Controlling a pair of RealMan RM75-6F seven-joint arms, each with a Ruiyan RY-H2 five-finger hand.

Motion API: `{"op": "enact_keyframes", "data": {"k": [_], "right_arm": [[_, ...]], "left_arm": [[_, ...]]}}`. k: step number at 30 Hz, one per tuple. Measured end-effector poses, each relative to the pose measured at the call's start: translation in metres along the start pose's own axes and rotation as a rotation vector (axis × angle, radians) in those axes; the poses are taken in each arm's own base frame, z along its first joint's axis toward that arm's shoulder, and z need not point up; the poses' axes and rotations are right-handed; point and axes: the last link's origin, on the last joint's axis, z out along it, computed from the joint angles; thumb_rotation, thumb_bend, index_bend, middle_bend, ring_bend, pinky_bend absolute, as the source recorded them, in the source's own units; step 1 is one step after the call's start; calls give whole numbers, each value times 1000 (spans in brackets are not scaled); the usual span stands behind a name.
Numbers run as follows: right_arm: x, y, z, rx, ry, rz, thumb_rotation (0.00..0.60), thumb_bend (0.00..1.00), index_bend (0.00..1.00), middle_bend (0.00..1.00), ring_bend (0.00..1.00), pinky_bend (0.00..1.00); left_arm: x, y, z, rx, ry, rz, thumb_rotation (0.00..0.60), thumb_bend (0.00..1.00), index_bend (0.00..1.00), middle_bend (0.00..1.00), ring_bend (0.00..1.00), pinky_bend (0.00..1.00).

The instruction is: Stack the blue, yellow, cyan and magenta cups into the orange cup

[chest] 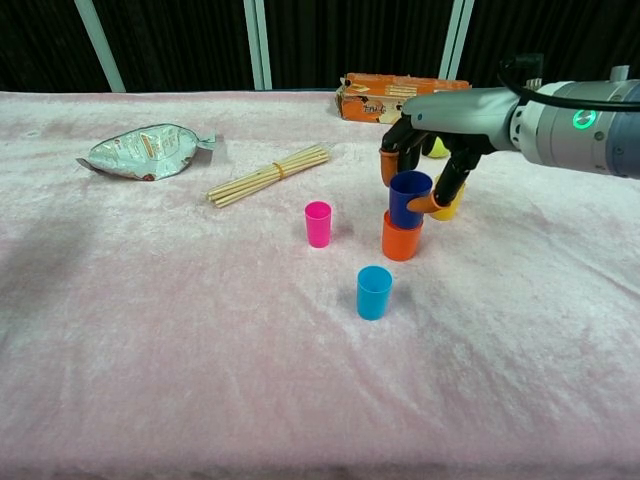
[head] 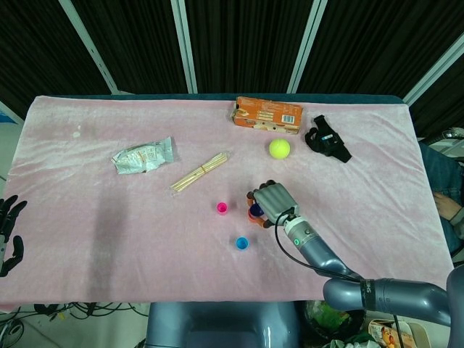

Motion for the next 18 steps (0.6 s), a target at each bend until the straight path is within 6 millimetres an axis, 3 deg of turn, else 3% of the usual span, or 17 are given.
{"op": "enact_keyframes", "data": {"k": [9, 12, 16, 18], "right_arm": [[-5, 1, 6, -9, -8, 4, 600, 321, 506, 475, 290, 210], [-8, 2, 7, -14, -18, -4, 600, 295, 407, 417, 283, 210], [-11, 4, 6, -17, -38, -8, 600, 214, 202, 206, 209, 210], [-11, 5, 6, -23, -46, -10, 600, 192, 171, 150, 190, 211]], "left_arm": [[0, 0, 0, 1, 1, 2, 600, 707, 90, 37, 0, 6], [0, 0, 0, 2, 1, 1, 600, 707, 90, 36, 0, 6], [1, 0, 0, 2, 2, 2, 600, 707, 90, 34, 0, 6], [1, 0, 0, 2, 2, 2, 600, 707, 90, 34, 0, 6]]}}
